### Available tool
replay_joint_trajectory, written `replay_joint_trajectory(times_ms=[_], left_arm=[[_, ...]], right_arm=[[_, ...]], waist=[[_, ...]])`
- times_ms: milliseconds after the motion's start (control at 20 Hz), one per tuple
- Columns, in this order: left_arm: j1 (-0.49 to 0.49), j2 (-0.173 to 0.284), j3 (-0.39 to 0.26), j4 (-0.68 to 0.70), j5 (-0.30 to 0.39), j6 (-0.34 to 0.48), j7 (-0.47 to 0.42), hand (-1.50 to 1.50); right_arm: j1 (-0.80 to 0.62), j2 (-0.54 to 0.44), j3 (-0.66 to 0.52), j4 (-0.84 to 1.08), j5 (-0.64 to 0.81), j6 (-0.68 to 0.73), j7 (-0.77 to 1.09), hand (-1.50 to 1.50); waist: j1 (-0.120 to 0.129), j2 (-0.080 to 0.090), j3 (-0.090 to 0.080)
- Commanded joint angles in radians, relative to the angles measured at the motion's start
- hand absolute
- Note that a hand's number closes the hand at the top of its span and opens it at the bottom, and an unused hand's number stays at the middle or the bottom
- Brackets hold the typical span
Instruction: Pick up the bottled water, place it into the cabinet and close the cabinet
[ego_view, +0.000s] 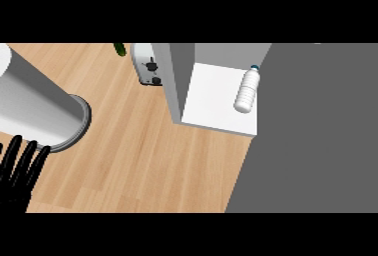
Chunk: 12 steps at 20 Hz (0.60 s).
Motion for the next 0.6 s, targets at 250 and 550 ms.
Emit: replay_joint_trajectory(times_ms=[250,550], left_arm=[[-0.006,0.042,0.022,0.002,0.011,-0.044,0.019,-1.50],[-0.001,0.060,0.039,-0.001,0.027,-0.063,0.026,-1.50]], right_arm=[[-0.184,-0.016,0.117,-0.026,0.043,0.080,0.122,-1.50],[-0.273,-0.028,0.088,-0.019,0.023,0.094,0.137,1.50]], waist=[[0.064,0.009,-0.009],[0.079,0.003,-0.008]])
